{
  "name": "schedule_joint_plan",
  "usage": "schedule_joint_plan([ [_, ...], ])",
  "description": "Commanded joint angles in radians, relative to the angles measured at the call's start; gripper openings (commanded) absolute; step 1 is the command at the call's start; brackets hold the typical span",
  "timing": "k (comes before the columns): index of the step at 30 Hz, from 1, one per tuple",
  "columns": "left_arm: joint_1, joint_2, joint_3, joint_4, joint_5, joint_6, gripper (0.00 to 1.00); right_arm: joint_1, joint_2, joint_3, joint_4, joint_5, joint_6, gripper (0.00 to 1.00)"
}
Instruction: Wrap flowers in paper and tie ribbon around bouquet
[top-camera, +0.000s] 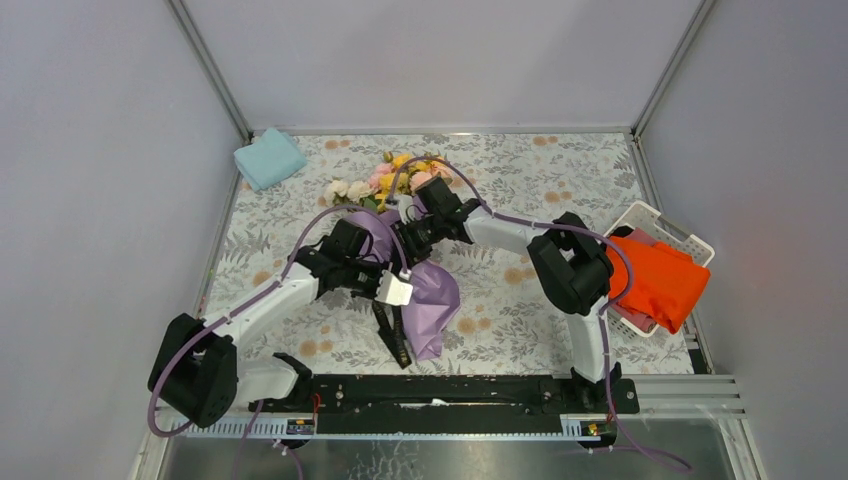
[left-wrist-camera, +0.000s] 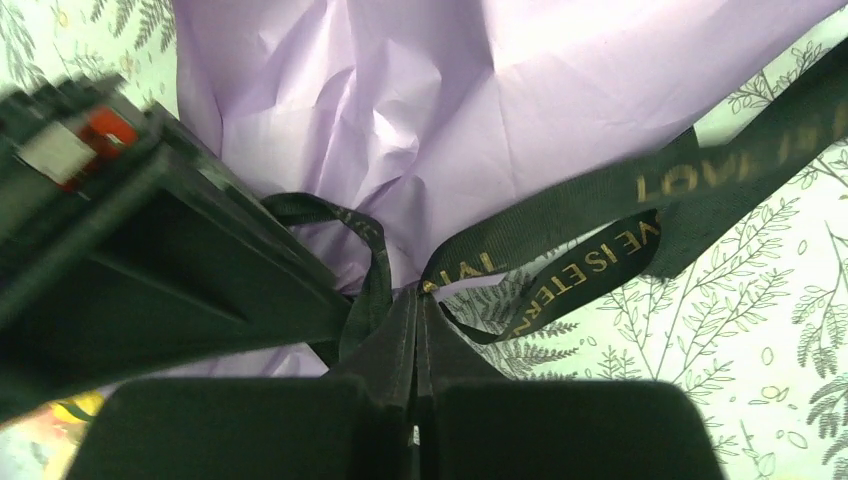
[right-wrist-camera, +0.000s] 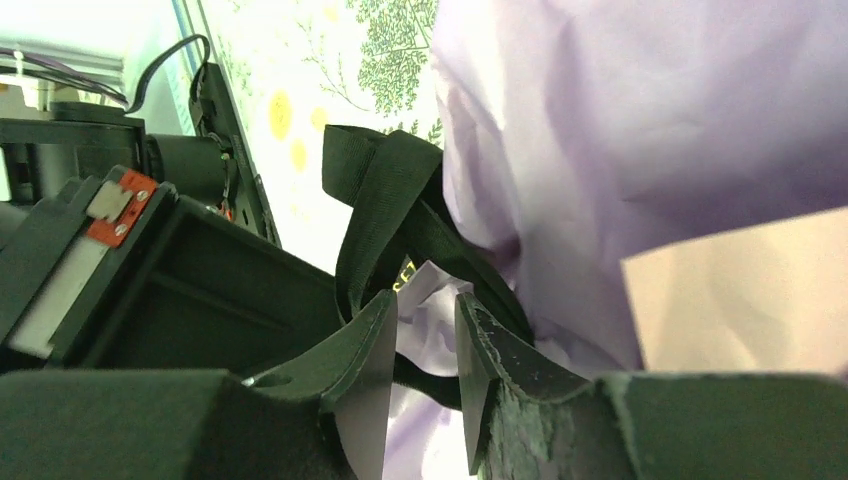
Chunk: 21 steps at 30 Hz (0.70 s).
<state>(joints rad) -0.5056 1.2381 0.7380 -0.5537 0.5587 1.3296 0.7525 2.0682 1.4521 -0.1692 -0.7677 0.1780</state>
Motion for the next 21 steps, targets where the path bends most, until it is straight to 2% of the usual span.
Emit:
schedule_joint_plan([
  [1,0.033,0.005,-0.003,0.056,0.043,-0.134,0.0,-0.033,-0.066,-0.017,0.078,-0.077,0.035,0.34],
  [7,0.069,0.014,0.007,0.105,0.043,-0.176,0.0,-0.048,-0.055,-0.024,0.101,-0.13,0.049,0.32],
  [12,0.093,0.014,-0.023,0.081,0.044,-0.101,0.0,-0.048,-0.036,0.017,0.003,-0.041,-0.029,0.32],
  [17,0.091,0.009,-0.069,0.212,0.032,-0.156,0.0,-0.048,-0.031,0.017,0.031,-0.1,-0.034,0.38],
  [21,0.092,0.012,-0.068,0.233,0.015,-0.16,0.0,-0.037,-0.009,0.012,0.051,-0.16,-0.02,0.45],
])
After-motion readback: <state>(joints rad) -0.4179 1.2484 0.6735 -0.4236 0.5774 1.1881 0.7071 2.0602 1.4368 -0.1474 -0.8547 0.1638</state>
